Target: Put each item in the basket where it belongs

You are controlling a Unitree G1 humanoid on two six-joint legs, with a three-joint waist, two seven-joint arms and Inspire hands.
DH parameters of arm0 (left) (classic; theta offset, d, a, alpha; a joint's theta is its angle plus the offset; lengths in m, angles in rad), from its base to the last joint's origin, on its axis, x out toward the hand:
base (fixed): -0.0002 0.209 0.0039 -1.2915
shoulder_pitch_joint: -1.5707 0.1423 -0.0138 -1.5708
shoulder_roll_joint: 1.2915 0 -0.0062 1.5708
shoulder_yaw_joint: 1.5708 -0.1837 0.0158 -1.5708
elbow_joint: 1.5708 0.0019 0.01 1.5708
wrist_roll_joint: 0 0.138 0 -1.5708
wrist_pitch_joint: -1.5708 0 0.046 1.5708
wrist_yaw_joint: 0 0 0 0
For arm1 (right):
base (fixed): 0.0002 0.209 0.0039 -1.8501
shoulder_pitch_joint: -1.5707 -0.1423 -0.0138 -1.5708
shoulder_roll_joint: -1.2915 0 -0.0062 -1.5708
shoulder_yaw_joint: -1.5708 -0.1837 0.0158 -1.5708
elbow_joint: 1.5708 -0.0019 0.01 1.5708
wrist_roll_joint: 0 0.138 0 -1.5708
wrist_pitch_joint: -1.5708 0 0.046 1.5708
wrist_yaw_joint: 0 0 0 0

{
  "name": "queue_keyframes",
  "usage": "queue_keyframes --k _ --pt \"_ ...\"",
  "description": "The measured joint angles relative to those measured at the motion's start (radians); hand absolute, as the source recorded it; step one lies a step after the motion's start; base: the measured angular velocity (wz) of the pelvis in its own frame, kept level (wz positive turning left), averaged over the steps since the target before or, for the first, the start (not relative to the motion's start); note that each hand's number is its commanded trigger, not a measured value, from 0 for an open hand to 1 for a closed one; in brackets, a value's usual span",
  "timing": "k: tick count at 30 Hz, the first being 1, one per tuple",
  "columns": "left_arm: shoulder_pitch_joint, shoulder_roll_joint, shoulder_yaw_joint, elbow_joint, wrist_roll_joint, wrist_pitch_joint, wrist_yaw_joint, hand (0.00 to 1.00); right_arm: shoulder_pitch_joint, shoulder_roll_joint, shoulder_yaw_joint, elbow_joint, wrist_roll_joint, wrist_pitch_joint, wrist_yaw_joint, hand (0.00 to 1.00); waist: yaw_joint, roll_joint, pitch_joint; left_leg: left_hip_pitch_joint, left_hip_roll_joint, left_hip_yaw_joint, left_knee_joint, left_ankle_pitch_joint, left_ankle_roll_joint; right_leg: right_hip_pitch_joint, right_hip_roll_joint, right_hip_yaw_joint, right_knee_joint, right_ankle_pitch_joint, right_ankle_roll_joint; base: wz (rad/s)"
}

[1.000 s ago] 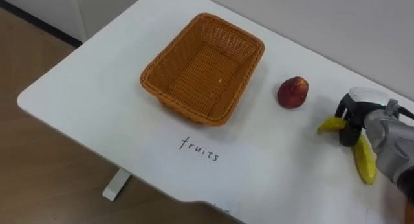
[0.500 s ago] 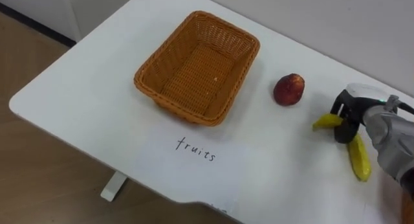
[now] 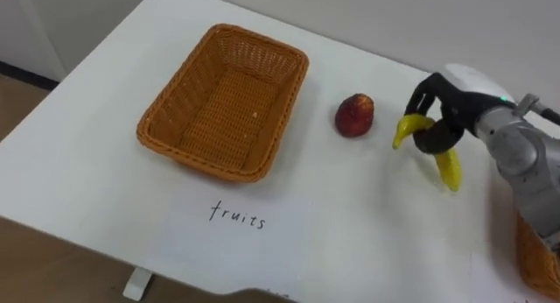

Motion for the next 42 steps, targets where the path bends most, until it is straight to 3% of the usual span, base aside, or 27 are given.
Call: queue_keyframes --k 4,9,18,25,29,32,34,38,42 --pt "0.038 0.000 0.020 0.002 -0.001 0.002 -0.003 0.00 0.000 0.000 -0.030 -0.018 0.003 0.001 -0.001 1.00 -0.009 0.008 -0.0088 0.055 -0.001 0.000 -0.025 0.000 0.000 0.043 0.000 -0.002 0.000 0.000 0.001 0.00" --pt "0.056 -0.003 0.024 0.003 -0.001 0.005 -0.005 0.00 -0.001 0.000 -0.034 -0.069 0.004 0.011 0.012 1.00 -0.015 0.006 -0.0108 0.062 -0.001 -0.001 -0.029 0.000 0.001 0.051 -0.001 -0.004 0.002 -0.001 0.002 0.00" --pt "0.054 -0.035 0.051 0.001 0.000 0.004 -0.005 0.00 -0.001 0.000 -0.069 -0.248 0.022 0.010 0.018 1.00 -0.017 0.012 -0.0063 0.063 -0.004 -0.021 -0.021 0.000 0.001 0.070 -0.002 -0.029 0.002 -0.002 0.003 0.07" --pt "0.059 -0.032 0.047 0.017 -0.036 0.005 -0.017 0.00 -0.004 0.012 -0.079 -0.371 0.021 0.032 0.056 1.00 -0.008 0.011 -0.0053 0.068 -0.006 -0.031 -0.022 0.001 0.000 0.077 -0.002 -0.030 0.003 -0.007 0.010 0.03" --pt "0.057 -0.031 0.048 0.017 -0.035 0.004 -0.045 0.00 -0.010 0.013 -0.079 -0.413 0.017 0.041 0.079 1.00 0.015 -0.001 0.0006 0.074 -0.006 -0.032 -0.023 0.000 0.000 0.082 -0.002 -0.030 0.003 -0.008 0.013 0.01" --pt "0.054 -0.031 0.046 0.014 -0.033 0.003 -0.065 0.00 -0.010 0.031 -0.068 -0.433 0.017 0.062 0.099 1.00 0.034 -0.012 0.0061 0.072 -0.008 -0.042 -0.022 0.000 0.000 0.084 -0.002 -0.039 0.003 -0.008 0.013 0.04" --pt "0.054 -0.033 0.038 0.013 -0.030 0.003 -0.071 0.00 -0.011 0.035 -0.047 -0.434 0.017 0.062 0.117 1.00 0.044 -0.014 0.0055 0.072 -0.012 -0.054 -0.021 0.000 0.000 0.087 -0.004 -0.046 0.003 -0.009 0.013 0.15" --pt "0.066 -0.041 0.016 0.000 -0.031 0.004 -0.070 0.00 -0.034 0.109 -0.027 -0.426 0.021 0.069 0.145 1.00 0.077 -0.016 0.0064 0.072 -0.018 -0.068 -0.021 0.002 0.002 0.092 -0.010 -0.062 0.002 -0.011 0.016 0.10" --pt "0.070 -0.043 0.006 -0.018 -0.031 0.002 -0.074 0.00 -0.052 0.136 0.003 -0.424 0.047 0.071 0.151 1.00 0.100 -0.021 0.0082 0.073 -0.022 -0.091 -0.021 0.002 0.003 0.100 -0.010 -0.060 0.002 -0.012 0.018 0.21"
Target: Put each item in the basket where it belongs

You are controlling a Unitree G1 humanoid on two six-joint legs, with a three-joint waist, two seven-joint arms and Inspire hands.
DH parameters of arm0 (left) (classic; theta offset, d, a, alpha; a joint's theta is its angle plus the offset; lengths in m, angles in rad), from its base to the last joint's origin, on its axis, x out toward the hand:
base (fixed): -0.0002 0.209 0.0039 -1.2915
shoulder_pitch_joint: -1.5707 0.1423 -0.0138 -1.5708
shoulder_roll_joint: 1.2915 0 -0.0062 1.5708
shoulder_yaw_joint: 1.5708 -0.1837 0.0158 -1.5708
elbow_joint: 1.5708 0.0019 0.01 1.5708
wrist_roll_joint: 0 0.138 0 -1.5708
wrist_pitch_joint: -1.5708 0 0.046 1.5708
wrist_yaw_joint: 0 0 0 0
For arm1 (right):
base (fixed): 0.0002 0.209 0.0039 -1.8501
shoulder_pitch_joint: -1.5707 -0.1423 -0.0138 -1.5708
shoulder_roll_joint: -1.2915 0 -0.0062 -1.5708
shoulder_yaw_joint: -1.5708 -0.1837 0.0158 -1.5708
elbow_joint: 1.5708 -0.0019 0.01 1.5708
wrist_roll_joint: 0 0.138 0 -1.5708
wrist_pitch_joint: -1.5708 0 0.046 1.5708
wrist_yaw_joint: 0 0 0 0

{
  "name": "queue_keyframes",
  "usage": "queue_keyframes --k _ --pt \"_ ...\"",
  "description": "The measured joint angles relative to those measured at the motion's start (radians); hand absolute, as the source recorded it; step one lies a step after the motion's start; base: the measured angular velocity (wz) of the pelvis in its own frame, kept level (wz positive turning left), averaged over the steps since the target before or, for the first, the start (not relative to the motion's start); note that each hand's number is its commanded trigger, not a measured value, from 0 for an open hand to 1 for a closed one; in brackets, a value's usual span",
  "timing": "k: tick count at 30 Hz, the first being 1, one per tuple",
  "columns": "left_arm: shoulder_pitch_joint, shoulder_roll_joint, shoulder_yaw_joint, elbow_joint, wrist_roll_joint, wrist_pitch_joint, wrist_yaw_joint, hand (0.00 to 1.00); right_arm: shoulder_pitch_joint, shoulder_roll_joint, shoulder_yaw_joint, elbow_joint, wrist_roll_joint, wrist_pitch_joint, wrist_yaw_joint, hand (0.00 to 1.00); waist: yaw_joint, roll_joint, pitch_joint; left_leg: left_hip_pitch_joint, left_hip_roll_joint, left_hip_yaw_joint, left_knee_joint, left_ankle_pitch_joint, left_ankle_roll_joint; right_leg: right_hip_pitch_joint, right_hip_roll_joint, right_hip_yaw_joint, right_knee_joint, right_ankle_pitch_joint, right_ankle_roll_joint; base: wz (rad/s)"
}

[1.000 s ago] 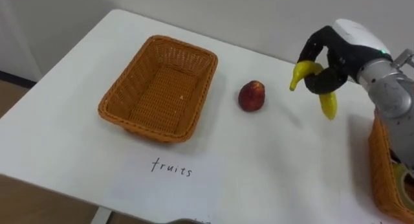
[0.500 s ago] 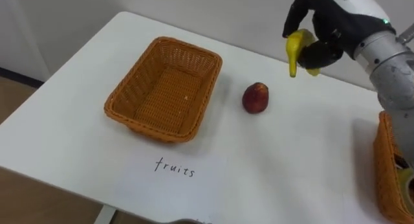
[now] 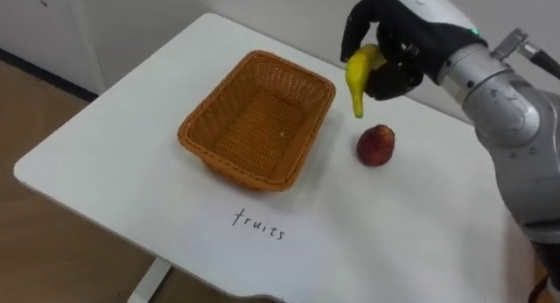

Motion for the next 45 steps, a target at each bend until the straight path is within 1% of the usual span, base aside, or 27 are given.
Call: queue_keyframes --k 2,3,5,9,11,12,14,15,16,17,19,21,23,26,30,35,43,44,45 --pt "0.000 0.001 -0.008 0.008 0.000 -0.004 0.000 0.00 -0.007 0.004 0.024 0.025 0.004 -0.016 -0.006 1.00 0.027 -0.006 0.0013 0.003 -0.001 -0.012 0.005 0.000 0.000 0.005 0.001 0.004 0.000 0.000 0.000 0.16" --pt "0.000 0.001 -0.009 0.009 0.001 -0.005 0.000 0.00 -0.011 0.006 0.032 0.034 0.004 -0.018 -0.008 1.00 0.030 -0.007 0.0019 0.004 -0.001 -0.013 0.006 0.000 0.000 0.006 0.001 0.003 0.000 -0.001 0.001 0.11" --pt "0.002 -0.002 -0.014 0.016 0.006 -0.004 0.000 0.00 -0.015 0.010 0.051 0.040 0.004 -0.019 -0.012 1.00 0.049 -0.011 0.0040 -0.001 -0.001 -0.021 0.009 0.000 0.000 0.005 0.001 0.000 -0.001 -0.001 0.001 0.11" --pt "0.006 -0.004 -0.014 0.020 0.044 0.004 0.000 0.00 -0.021 0.010 0.076 0.040 0.004 -0.021 -0.019 1.00 0.063 -0.010 0.0047 -0.014 -0.005 -0.039 0.017 0.000 0.000 0.001 0.000 -0.006 -0.001 -0.001 0.002 0.14" --pt "0.006 -0.004 -0.014 0.018 0.043 0.005 0.000 0.00 -0.024 0.015 0.076 0.040 0.003 -0.020 -0.020 1.00 0.083 -0.006 0.0075 -0.015 -0.006 -0.040 0.019 0.000 0.000 0.002 0.000 -0.009 -0.001 -0.002 0.003 0.02" --pt "0.008 -0.004 -0.014 0.018 0.043 0.005 0.000 0.00 -0.026 0.020 0.076 0.040 0.002 -0.019 -0.020 1.00 0.084 -0.006 0.0078 -0.015 -0.007 -0.041 0.019 0.000 0.000 0.003 0.000 -0.010 -0.001 -0.002 0.003 0.00" --pt "0.017 -0.004 -0.016 0.019 0.043 0.006 0.000 0.00 -0.031 0.048 0.081 0.041 -0.013 -0.019 -0.029 1.00 0.085 -0.005 0.0084 -0.012 -0.011 -0.049 0.019 0.000 0.000 0.010 -0.001 -0.012 -0.002 -0.005 0.007 0.06" --pt "0.018 -0.004 -0.017 0.019 0.043 0.007 0.000 0.00 -0.031 0.052 0.086 0.041 -0.018 -0.019 -0.033 1.00 0.086 -0.005 0.0084 -0.011 -0.013 -0.051 0.019 0.000 0.000 0.012 -0.003 -0.015 -0.002 -0.006 0.009 0.12" --pt "0.019 -0.004 -0.020 0.020 0.043 0.010 0.001 0.00 -0.034 0.058 0.102 0.044 -0.029 -0.019 -0.044 1.00 0.086 -0.005 0.0085 -0.009 -0.016 -0.055 0.019 0.000 0.000 0.017 -0.006 -0.019 -0.002 -0.010 0.015 0.08" --pt "0.019 -0.003 -0.031 0.021 0.043 0.012 0.004 0.00 -0.042 0.074 0.116 0.061 -0.029 -0.021 -0.048 1.00 0.091 -0.004 0.0088 -0.007 -0.017 -0.055 0.019 0.000 0.000 0.021 -0.007 -0.021 -0.001 -0.013 0.017 0.05" --pt "0.017 -0.003 -0.036 0.022 0.043 0.015 0.007 0.00 -0.048 0.100 0.139 0.088 -0.033 -0.019 -0.056 1.00 0.103 -0.004 0.0090 -0.004 -0.017 -0.057 0.011 0.000 0.000 0.021 -0.008 -0.025 -0.001 -0.014 0.017 0.00" --pt "0.017 -0.004 -0.036 0.021 0.043 0.019 0.008 0.00 -0.048 0.112 0.172 0.106 -0.033 -0.019 -0.056 1.00 0.109 -0.003 0.0096 0.001 -0.017 -0.062 0.011 0.000 0.000 0.021 -0.008 -0.028 -0.002 -0.015 0.017 0.07" --pt "0.018 -0.003 -0.037 0.020 0.043 0.025 0.009 0.00 -0.048 0.116 0.203 0.118 -0.033 -0.019 -0.053 1.00 0.113 -0.003 0.0096 -0.001 -0.018 -0.070 0.012 0.001 -0.002 0.022 -0.008 -0.038 0.000 -0.015 0.017 0.11" --pt "0.020 -0.003 -0.037 0.022 0.043 0.032 0.009 0.00 -0.048 0.116 0.211 0.133 -0.033 -0.020 -0.053 1.00 0.122 -0.003 0.0099 -0.002 -0.019 -0.078 0.012 0.002 -0.003 0.023 -0.008 -0.054 -0.001 -0.015 0.017 0.07" --pt "0.020 -0.003 -0.037 0.022 0.043 0.032 0.010 0.00 -0.048 0.116 0.211 0.150 -0.033 -0.020 -0.056 1.00 0.129 -0.002 0.0099 -0.004 -0.020 -0.087 0.012 0.002 -0.003 0.024 -0.008 -0.055 -0.001 -0.015 0.017 0.07" --pt "0.019 -0.003 -0.053 0.027 0.042 0.032 0.011 0.00 -0.049 0.116 0.211 0.165 -0.033 -0.022 -0.077 1.00 0.135 -0.003 0.0097 0.003 -0.020 -0.085 0.001 0.005 -0.001 0.022 -0.010 -0.053 -0.001 -0.015 0.017 0.00" --pt "0.016 -0.003 -0.052 0.029 0.042 0.031 0.010 0.00 -0.054 0.115 0.211 0.192 -0.033 -0.022 -0.112 1.00 0.131 -0.004 0.0090 0.002 -0.020 -0.085 -0.002 0.005 -0.001 0.020 -0.009 -0.052 -0.003 -0.015 0.018 0.00" --pt "0.014 -0.003 -0.051 0.027 0.042 0.031 0.011 0.00 -0.054 0.114 0.211 0.195 -0.033 -0.022 -0.120 0.64 0.130 -0.004 0.0084 0.000 -0.020 -0.085 -0.002 0.005 -0.001 0.018 -0.009 -0.052 -0.003 -0.015 0.018 0.00" --pt "0.014 -0.003 -0.051 0.026 0.042 0.031 0.011 0.00 -0.054 0.114 0.211 0.196 -0.033 -0.022 -0.124 0.16 0.130 -0.005 0.0081 -0.001 -0.020 -0.085 -0.002 0.005 -0.001 0.018 -0.009 -0.051 -0.003 -0.015 0.018 0.00"
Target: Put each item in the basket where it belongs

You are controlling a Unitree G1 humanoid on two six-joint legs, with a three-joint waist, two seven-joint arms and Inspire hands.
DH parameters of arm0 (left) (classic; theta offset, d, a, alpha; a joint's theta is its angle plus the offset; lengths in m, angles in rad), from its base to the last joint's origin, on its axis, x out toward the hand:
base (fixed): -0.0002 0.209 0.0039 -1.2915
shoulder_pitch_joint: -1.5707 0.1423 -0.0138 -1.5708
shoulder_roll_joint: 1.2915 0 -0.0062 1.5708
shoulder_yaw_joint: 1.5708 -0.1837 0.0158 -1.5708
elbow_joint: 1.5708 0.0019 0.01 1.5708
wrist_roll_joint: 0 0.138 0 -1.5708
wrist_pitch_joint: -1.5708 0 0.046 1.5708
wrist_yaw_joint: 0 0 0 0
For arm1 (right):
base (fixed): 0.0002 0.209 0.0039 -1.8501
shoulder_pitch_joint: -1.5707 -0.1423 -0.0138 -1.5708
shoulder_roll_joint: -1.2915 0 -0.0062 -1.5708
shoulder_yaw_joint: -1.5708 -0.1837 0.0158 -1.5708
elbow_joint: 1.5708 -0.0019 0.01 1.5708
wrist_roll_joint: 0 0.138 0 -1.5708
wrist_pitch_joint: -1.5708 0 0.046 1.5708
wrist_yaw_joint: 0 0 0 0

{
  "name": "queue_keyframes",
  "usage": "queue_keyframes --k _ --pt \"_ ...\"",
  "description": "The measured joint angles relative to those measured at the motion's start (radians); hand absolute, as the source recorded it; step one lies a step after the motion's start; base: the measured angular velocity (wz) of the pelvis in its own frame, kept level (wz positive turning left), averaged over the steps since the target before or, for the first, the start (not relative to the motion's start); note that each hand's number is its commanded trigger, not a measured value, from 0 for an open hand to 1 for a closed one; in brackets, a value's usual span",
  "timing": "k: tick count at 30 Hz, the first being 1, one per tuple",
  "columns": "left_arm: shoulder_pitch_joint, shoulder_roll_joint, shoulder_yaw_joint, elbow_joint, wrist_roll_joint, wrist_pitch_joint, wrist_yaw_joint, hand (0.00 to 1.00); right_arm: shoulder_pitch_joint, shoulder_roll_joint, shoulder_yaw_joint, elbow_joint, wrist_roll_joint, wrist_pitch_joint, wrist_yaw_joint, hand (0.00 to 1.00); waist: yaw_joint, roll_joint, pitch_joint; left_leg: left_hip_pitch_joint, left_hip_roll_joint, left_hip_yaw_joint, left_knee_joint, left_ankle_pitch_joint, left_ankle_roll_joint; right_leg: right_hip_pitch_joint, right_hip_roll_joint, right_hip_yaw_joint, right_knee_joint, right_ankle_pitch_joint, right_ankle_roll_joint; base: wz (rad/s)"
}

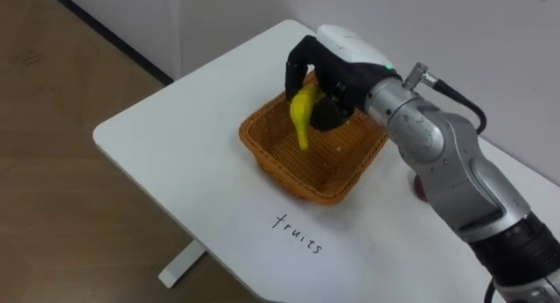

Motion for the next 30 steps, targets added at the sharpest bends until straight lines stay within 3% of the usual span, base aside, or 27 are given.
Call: queue_keyframes --k 2,21,27,30 --pt "0.001 0.003 0.001 -0.017 0.000 0.002 0.000 0.00 0.000 -0.003 0.000 0.002 0.012 0.001 -0.015 0.00 -0.002 -0.003 -0.0022 -0.003 0.000 0.000 0.002 0.000 0.000 0.002 0.000 0.000 0.000 0.000 0.000 0.00" --pt "0.020 -0.001 0.016 -0.035 0.001 0.002 0.000 0.00 0.000 -0.022 0.000 0.008 0.004 0.001 -0.074 0.00 -0.032 -0.005 -0.0061 -0.013 -0.005 0.006 0.021 0.001 0.000 0.008 -0.003 0.001 0.000 0.000 0.000 -0.01" --pt "0.024 -0.011 0.017 -0.033 0.002 0.020 -0.004 0.00 0.000 -0.030 -0.002 0.008 -0.029 0.000 -0.072 0.00 -0.036 0.011 -0.0098 -0.009 -0.013 0.005 0.024 0.003 0.004 0.010 -0.007 -0.001 -0.014 0.000 0.000 0.00" --pt "0.018 -0.012 0.018 -0.034 0.048 0.031 -0.003 0.00 0.000 -0.058 -0.002 0.008 -0.034 0.001 -0.065 0.00 -0.047 0.021 -0.0119 -0.009 -0.015 -0.001 0.026 0.004 0.004 0.018 -0.007 0.002 -0.013 0.000 0.000 0.06"
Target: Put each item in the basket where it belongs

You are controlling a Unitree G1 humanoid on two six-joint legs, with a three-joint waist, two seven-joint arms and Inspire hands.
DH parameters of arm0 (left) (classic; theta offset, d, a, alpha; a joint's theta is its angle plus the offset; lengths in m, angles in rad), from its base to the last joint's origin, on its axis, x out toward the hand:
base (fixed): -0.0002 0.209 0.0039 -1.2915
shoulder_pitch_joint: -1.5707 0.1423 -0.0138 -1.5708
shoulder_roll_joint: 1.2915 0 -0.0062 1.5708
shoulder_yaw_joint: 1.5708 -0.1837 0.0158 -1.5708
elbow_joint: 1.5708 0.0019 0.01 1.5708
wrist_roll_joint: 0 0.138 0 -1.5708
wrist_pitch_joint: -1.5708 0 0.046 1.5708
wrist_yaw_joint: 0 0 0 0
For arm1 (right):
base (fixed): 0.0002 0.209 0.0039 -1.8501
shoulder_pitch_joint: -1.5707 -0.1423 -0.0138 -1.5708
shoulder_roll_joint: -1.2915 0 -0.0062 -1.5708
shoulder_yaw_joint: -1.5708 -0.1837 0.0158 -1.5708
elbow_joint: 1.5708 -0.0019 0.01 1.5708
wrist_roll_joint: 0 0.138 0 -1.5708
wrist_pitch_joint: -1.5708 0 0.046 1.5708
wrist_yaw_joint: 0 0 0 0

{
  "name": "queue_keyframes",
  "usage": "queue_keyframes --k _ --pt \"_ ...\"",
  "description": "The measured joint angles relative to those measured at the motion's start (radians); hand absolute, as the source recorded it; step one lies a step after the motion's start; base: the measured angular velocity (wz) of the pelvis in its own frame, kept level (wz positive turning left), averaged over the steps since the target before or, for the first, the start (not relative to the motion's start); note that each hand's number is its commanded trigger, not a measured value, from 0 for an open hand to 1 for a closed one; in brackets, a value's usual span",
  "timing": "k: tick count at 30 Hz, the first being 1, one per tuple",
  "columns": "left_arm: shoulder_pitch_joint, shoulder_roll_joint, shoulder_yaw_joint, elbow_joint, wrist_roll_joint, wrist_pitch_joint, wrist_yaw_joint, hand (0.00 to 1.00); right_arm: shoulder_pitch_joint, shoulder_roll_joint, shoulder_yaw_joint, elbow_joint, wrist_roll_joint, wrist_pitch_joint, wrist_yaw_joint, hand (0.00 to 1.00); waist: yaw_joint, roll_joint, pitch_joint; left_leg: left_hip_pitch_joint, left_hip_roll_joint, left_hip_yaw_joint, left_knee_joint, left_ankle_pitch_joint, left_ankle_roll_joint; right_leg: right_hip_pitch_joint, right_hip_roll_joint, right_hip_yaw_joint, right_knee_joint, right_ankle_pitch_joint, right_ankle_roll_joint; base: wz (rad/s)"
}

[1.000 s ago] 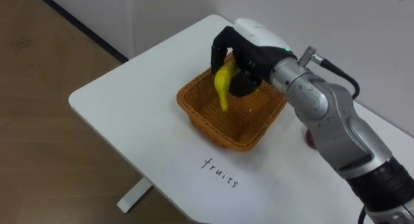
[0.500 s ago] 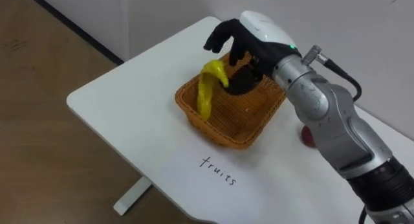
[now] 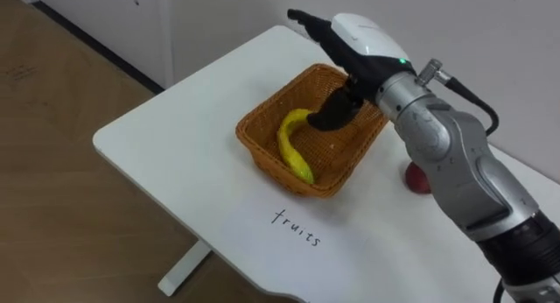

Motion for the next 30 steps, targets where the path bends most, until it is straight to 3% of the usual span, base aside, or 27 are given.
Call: queue_keyframes --k 5,13,24,30 --pt "-0.009 -0.003 0.001 0.000 0.023 0.014 -0.007 0.00 0.000 -0.031 -0.028 -0.010 0.001 0.004 0.031 0.00 -0.028 0.008 -0.0005 -0.002 0.000 0.002 -0.001 0.000 0.000 0.002 0.001 0.010 0.000 0.000 0.000 0.00" --pt "-0.039 -0.004 -0.002 0.000 0.021 0.008 -0.008 0.00 0.000 -0.033 -0.063 -0.010 0.001 0.002 0.032 0.00 -0.043 0.011 0.0004 0.001 0.003 0.017 -0.005 0.000 0.000 -0.007 0.002 0.028 -0.001 0.000 0.000 -0.06" --pt "-0.032 -0.008 -0.002 0.000 0.020 0.004 0.003 0.00 0.000 -0.033 -0.070 -0.010 0.026 0.001 0.032 0.00 -0.075 0.021 0.0051 0.001 0.003 0.016 -0.005 0.001 0.001 -0.006 0.001 0.026 -0.001 0.000 0.000 0.01" --pt "-0.030 -0.007 -0.002 -0.006 0.021 0.003 0.004 0.00 0.000 -0.033 -0.124 -0.006 0.160 0.000 0.026 0.00 -0.099 0.025 0.0037 0.003 0.002 0.014 -0.002 0.001 0.001 0.003 0.000 0.024 -0.001 0.000 0.000 0.02"
